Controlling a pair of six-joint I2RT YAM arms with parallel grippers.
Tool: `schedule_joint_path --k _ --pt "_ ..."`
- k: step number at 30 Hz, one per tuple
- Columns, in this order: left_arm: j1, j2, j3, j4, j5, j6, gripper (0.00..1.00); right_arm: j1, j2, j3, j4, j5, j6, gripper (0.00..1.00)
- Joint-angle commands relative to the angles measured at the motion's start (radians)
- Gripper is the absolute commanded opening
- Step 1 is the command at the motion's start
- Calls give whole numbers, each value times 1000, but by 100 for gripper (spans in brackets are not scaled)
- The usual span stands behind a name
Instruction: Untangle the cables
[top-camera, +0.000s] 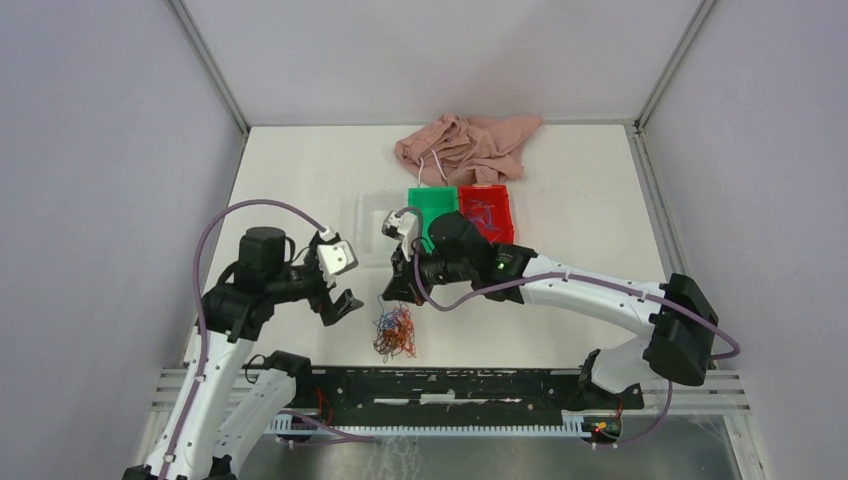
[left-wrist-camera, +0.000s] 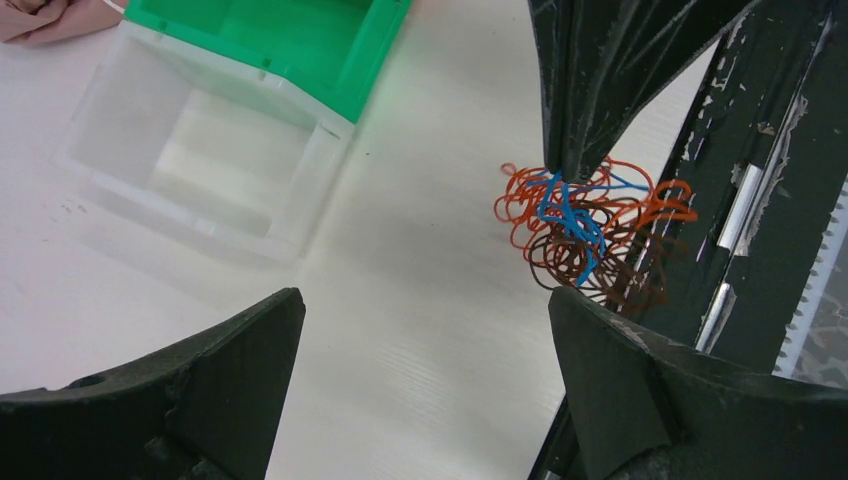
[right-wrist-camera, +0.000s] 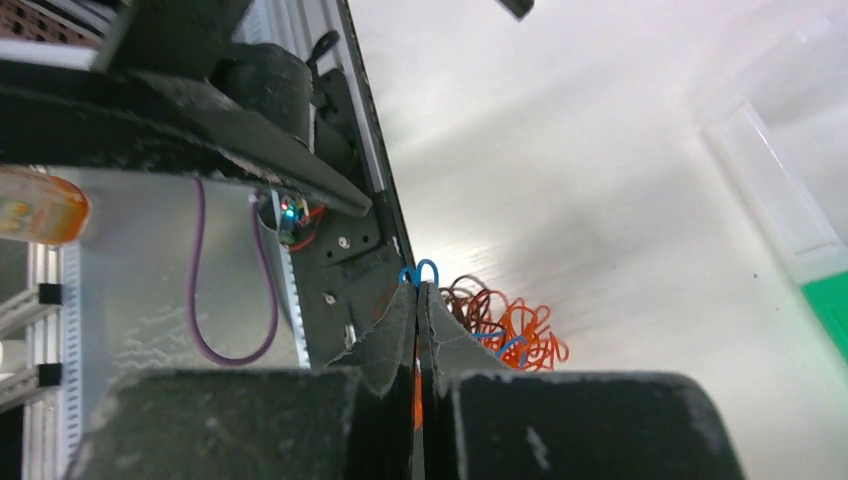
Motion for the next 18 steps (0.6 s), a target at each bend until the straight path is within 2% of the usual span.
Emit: schedule_joint_path --k 1,7,14,16,18 --pt "-3 -38 -32 72 65 5 100 -22 -4 61 151 -71 84 0" --pt "-2 -59 -66 117 140 -51 96 -29 36 91 237 -97 165 0" --pt "-3 -87 -101 195 147 -98 86 -30 65 128 281 -147 214 0" --pt "-3 -87 -101 202 142 -93 79 -30 71 130 292 -159 225 0" --pt "-3 -83 -97 201 138 -87 66 -30 76 128 311 -172 247 0"
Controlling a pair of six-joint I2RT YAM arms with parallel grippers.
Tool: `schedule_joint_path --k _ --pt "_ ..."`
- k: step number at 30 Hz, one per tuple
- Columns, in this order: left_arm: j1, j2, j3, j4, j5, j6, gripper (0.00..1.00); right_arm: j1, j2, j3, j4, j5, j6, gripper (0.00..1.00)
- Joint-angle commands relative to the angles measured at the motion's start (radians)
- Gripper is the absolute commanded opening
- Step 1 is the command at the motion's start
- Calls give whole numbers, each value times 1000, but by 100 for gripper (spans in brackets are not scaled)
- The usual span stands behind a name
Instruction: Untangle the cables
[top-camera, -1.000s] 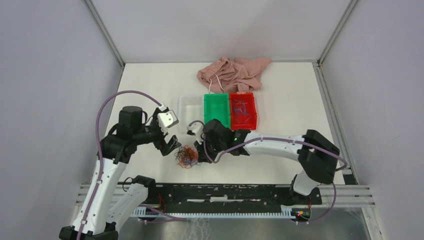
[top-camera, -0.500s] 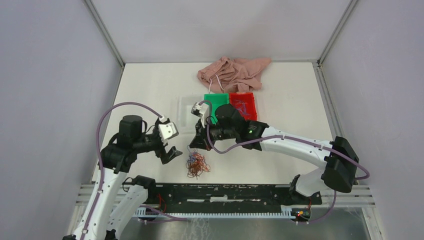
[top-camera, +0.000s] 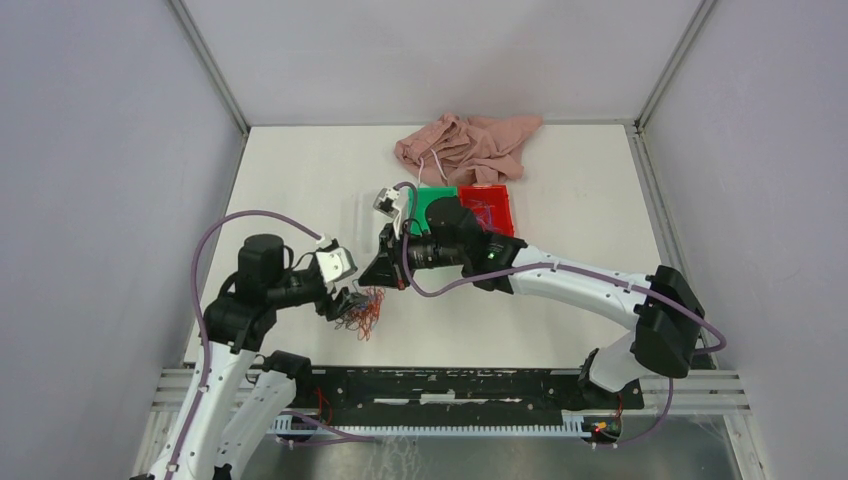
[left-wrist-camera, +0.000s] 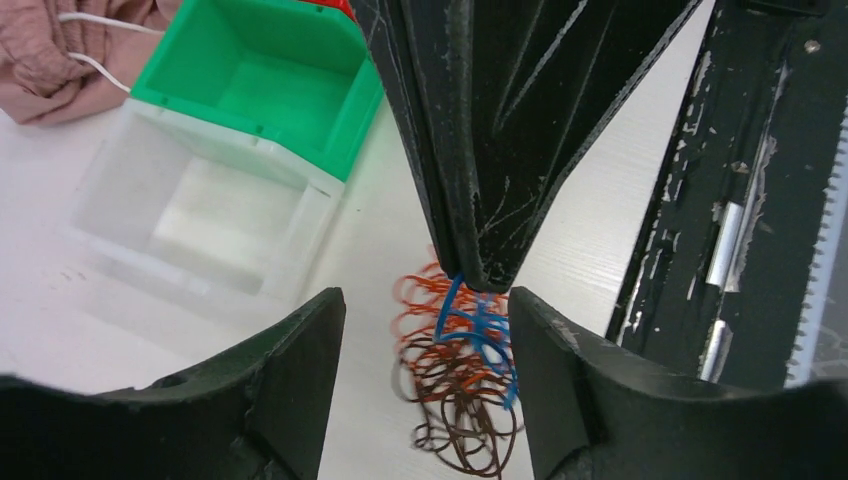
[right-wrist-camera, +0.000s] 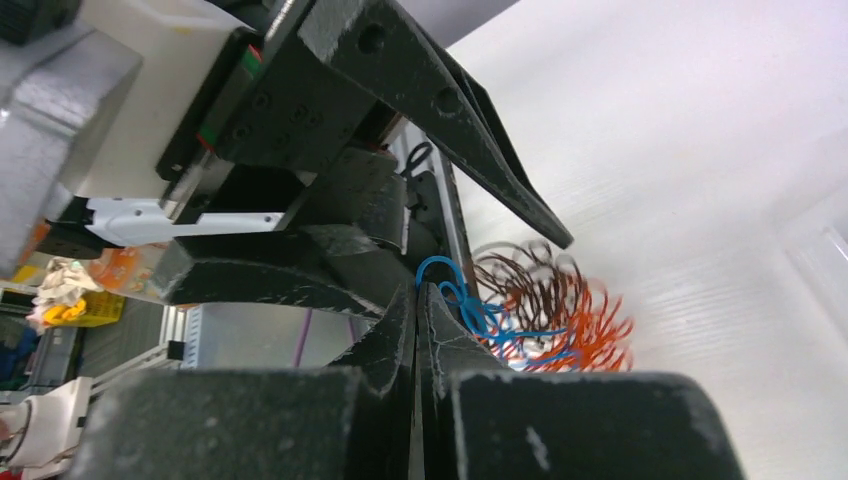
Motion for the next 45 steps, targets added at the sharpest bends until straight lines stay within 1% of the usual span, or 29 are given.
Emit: schedule_joint_path --k 1,3,4,5,8,10,11,13,14,15,16,18,21,25,30,33,37,41,45 --pt "-3 -2 9 68 30 -35 58 -4 7 49 110 -70 63 0" --pt "-2 1 17 64 26 -39 45 -3 11 48 114 -82 74 0" --pt "-3 -1 20 62 26 -41 40 -2 11 48 110 -84 76 0" --pt "-3 -3 24 60 28 -43 36 -2 11 46 104 -84 76 0" --pt "-3 -13 23 60 36 -50 32 -4 2 36 108 -86 87 0" --pt "-3 -18 21 62 38 -57 25 -3 -5 30 118 -87 98 0" --pt "-3 -21 21 67 33 -62 20 -3 -11 26 123 -84 101 1" --pt "-3 -25 24 85 25 -78 10 -6 -22 16 131 -70 111 9" --pt "-3 -27 25 99 19 -93 6 -7 -30 10 133 -62 116 16" --pt "-3 -30 28 119 12 -110 4 -8 -37 1 138 -49 120 26" --pt "-3 -32 30 141 5 -131 3 -10 -48 -15 146 -29 123 37" --pt "-3 -34 37 198 -12 -170 3 -10 -80 -69 187 25 115 50" --pt "-4 -20 59 272 -48 -233 3 -12 -151 -176 259 117 89 57" --pt "-3 30 119 326 -54 -308 3 -11 -179 -276 337 133 19 62" --pt "-3 72 175 369 -23 -384 3 -7 -129 -274 420 157 -40 65" --pt "-3 72 177 367 -10 -420 3 -7 -91 -220 432 184 -71 65" --pt "-4 53 178 367 9 -441 3 -2 -19 -155 439 158 -78 65" --pt "-3 63 216 368 21 -452 3 13 46 -166 480 165 -54 65" --pt "-2 77 242 367 46 -474 3 15 30 -209 487 196 -38 61"
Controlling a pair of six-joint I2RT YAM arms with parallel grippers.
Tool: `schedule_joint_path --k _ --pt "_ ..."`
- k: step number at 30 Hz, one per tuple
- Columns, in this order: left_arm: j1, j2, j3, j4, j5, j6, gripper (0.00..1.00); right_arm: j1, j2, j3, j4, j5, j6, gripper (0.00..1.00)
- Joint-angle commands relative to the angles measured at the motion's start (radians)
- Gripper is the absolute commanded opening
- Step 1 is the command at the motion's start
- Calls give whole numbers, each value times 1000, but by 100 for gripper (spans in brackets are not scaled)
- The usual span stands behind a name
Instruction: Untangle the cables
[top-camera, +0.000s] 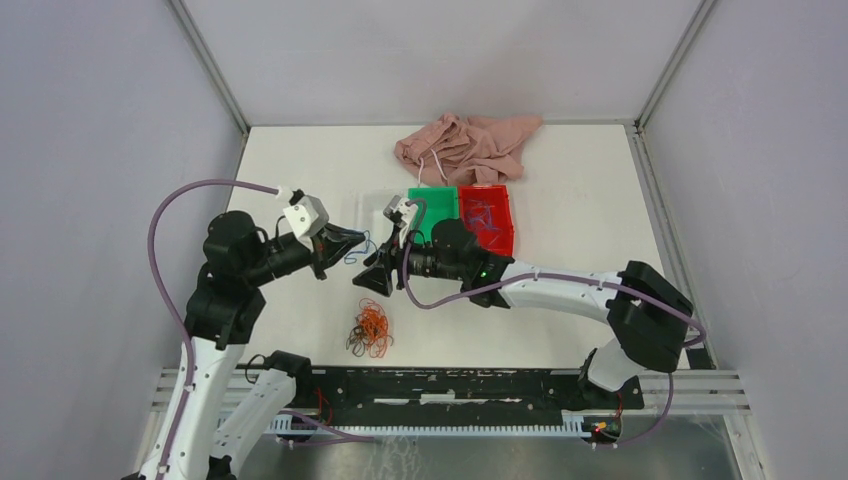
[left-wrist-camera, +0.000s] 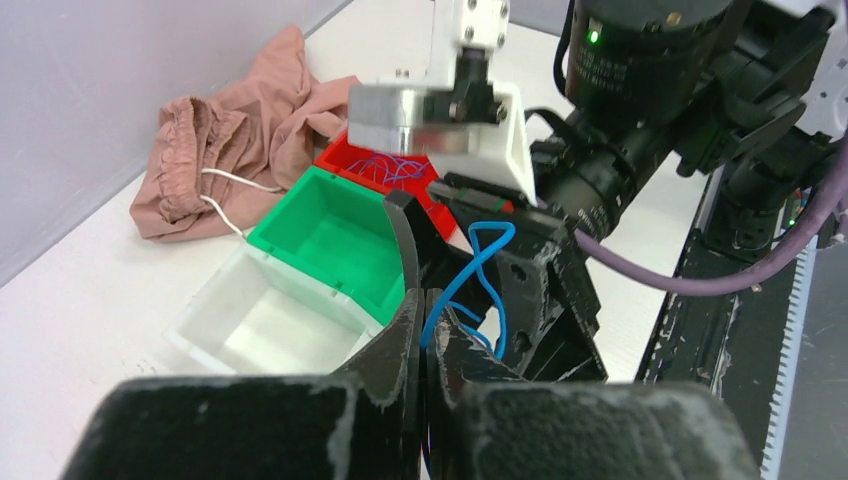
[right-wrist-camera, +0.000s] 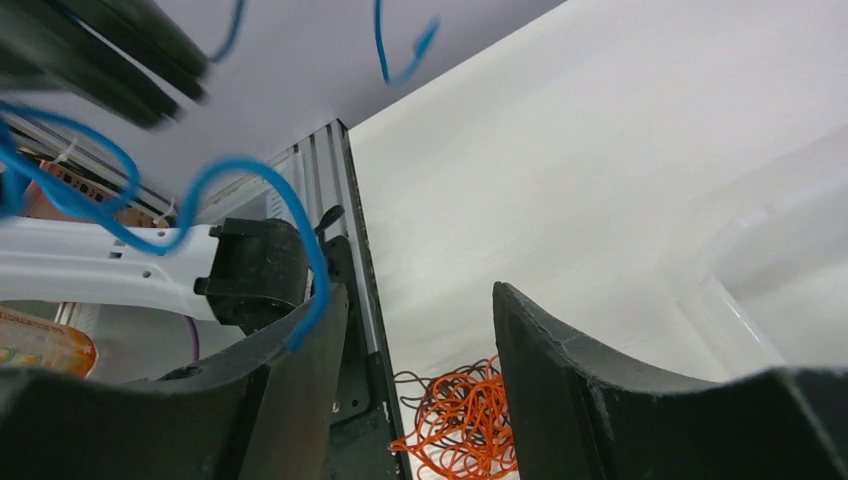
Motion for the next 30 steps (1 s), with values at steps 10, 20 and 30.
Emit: schedule_joint_path --k 10,20,30 --pt "-3 -25 6 4 72 25 3 -85 -320 -45 -249 -109 -8 66" --pt "-3 -38 -34 3 91 40 3 -109 -310 86 -163 -170 -33 69" --pt "-3 -40 -38 -12 105 51 3 -109 -175 269 -153 -353 -20 65"
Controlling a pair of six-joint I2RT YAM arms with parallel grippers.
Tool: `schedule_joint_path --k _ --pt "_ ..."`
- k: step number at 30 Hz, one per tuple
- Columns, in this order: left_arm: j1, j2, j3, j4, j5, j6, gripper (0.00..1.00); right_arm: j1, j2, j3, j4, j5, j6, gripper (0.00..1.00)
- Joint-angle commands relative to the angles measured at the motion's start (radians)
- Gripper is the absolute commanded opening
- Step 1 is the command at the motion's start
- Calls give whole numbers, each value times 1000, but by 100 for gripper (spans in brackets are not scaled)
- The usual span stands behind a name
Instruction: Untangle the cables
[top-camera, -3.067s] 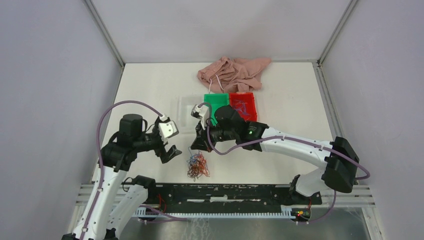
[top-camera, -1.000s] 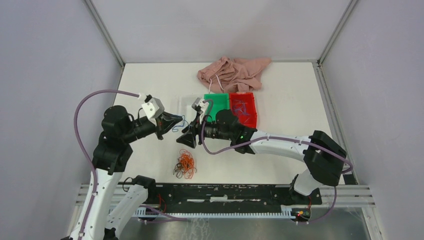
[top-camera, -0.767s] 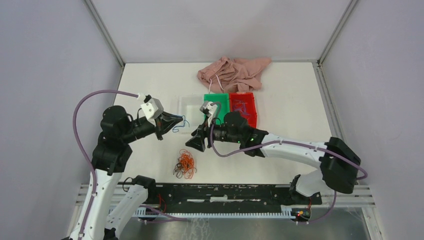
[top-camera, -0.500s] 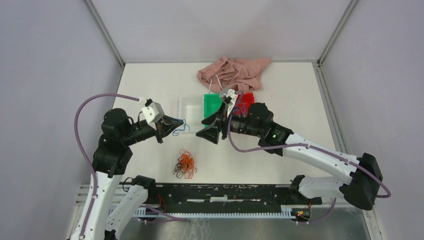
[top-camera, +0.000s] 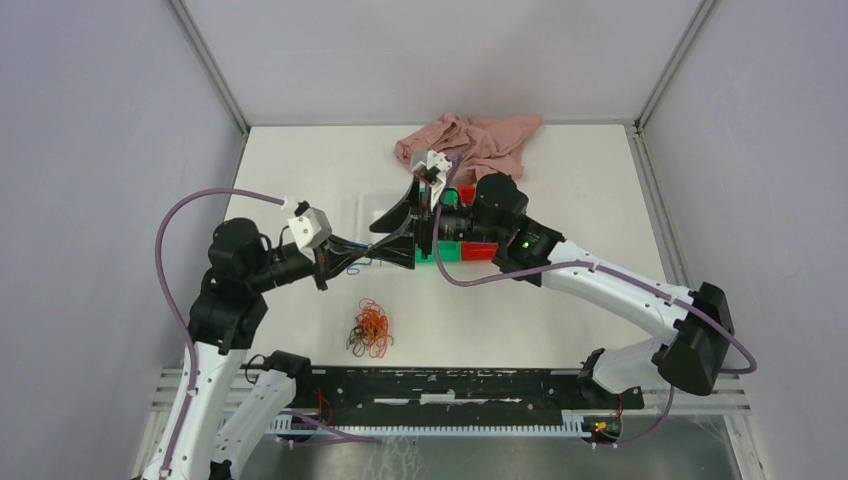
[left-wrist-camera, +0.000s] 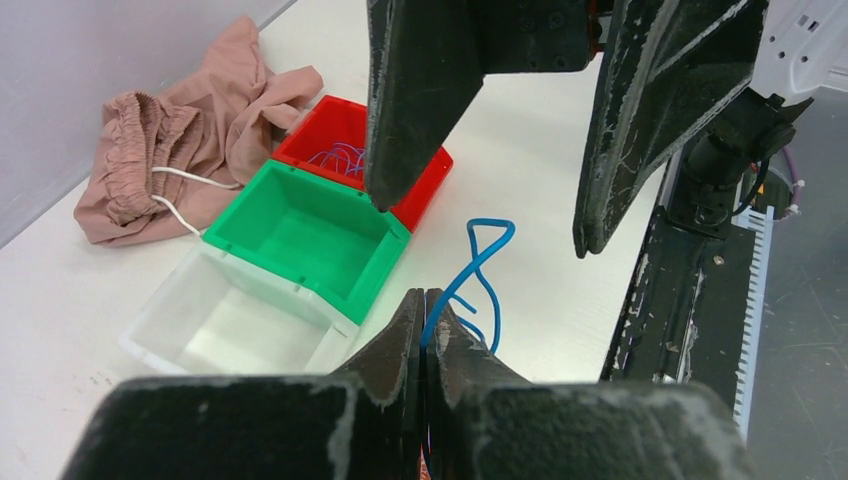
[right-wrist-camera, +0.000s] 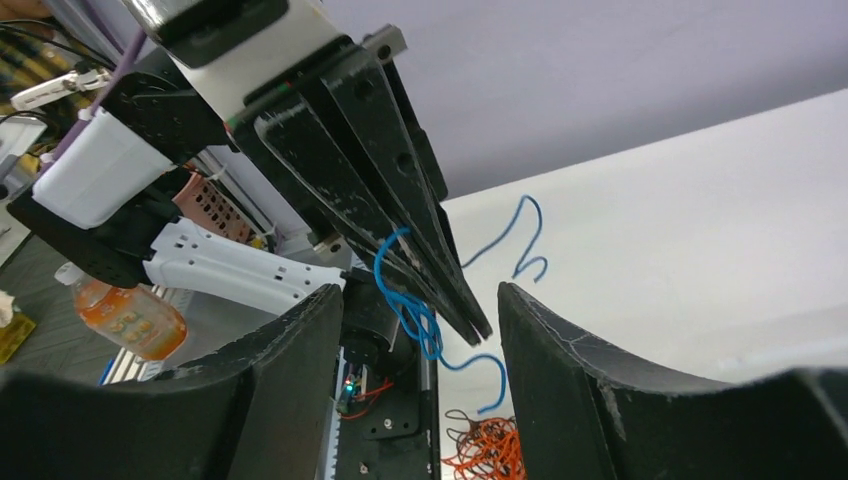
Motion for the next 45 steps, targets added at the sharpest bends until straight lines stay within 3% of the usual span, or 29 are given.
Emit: schedule_joint_path --k 1,5,11,13,15,17,19,22,24,31,37,45 --pt "-3 -6 7 -2 35 48 3 -3 45 106 47 -145 10 64" --pt "-4 -3 13 -10 39 53 3 -4 100 156 23 -229 18 59" --pt "-3 -4 23 -26 37 68 3 -15 152 211 -67 -264 14 41" --pt "-3 -5 22 -28 35 69 3 -29 160 223 -84 -265 25 32" --pt "-3 -6 21 -28 32 70 7 -52 163 237 -110 -257 29 15" --pt "-4 -8 18 -30 25 75 28 -89 151 236 -133 -207 43 1" --pt "-3 -9 17 -51 14 87 62 -143 134 226 -172 -113 75 0" --pt "-3 1 18 -101 -12 119 84 -228 105 189 -222 -23 92 0" --pt "-3 13 15 -136 -39 145 99 -261 88 183 -323 59 19 0" --pt "-3 82 -8 -162 -170 159 99 -354 51 105 -510 308 -153 0" --pt "-3 137 -16 -224 -200 228 99 -382 86 112 -636 585 -249 0" --pt "-3 122 -64 -315 -228 352 99 -435 70 60 -610 692 -221 0"
